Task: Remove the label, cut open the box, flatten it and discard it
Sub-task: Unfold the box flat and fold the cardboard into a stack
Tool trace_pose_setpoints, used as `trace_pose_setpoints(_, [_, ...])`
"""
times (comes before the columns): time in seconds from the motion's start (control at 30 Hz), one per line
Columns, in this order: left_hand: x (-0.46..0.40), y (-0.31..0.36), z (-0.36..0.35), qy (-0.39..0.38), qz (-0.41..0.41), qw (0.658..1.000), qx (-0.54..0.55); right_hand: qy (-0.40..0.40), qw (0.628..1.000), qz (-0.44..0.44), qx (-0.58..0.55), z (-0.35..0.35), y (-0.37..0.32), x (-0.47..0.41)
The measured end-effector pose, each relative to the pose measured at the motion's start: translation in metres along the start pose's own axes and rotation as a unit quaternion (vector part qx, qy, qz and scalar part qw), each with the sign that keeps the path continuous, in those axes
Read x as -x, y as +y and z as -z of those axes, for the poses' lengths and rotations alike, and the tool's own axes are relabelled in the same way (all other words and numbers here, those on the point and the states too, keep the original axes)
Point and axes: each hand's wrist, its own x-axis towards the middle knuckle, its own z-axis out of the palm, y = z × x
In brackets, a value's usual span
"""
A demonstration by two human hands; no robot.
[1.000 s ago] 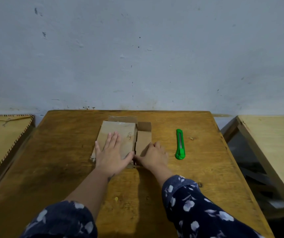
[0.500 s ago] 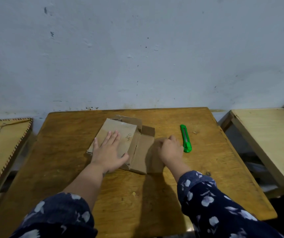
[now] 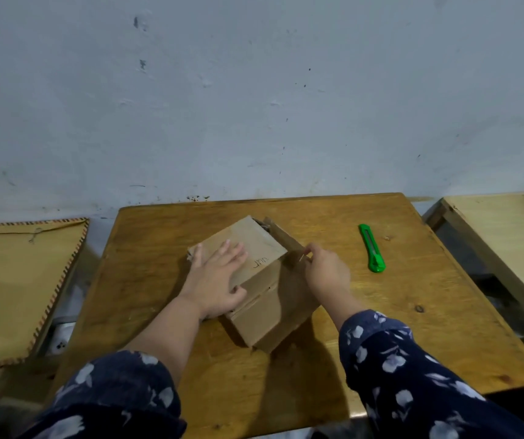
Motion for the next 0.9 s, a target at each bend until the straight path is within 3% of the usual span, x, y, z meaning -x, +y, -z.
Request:
trace_pose_setpoints(0.13, [0.015, -0.01, -0.015, 0.073, 0.112, 0.99, 0.048, -0.014, 0.998, -0.062, -0.03, -0.006, 0.005, 0.023])
trace_pose_setpoints(0.23, [0.021, -0.012, -0.019, 0.035, 0.17, 0.969, 0.173, 0.019, 0.997, -0.069, 0.019, -0.011, 0.004, 0.037])
trace_pose_setpoints(0.33, [0.022, -0.007, -0.019, 0.015, 0.151, 0.952, 0.267, 0.108, 0.992, 0.014, 0.065, -0.009, 0.003, 0.04])
trace_pose_setpoints(0.43, [0.025, -0.006, -0.018, 0.018, 0.158, 0.945, 0.286, 0.1, 0.983, 0.109, 0.104, -0.009, -0.004, 0.039])
trace_pose_setpoints(0.5, [0.027, -0.005, -0.02, 0.012, 0.156, 0.946, 0.283, 0.099, 0.984, 0.11, 0.104, -0.011, -0.006, 0.039])
trace_pose_setpoints(0.7, [0.029, -0.009, -0.022, 0.025, 0.144, 0.949, 0.28, 0.195, 0.977, 0.083, -0.019, 0.016, -0.017, 0.031])
trace_pose_setpoints(0.9, [0.031, -0.01, -0.025, 0.031, 0.134, 0.942, 0.305, 0.146, 0.987, 0.048, -0.046, 0.03, -0.045, -0.025])
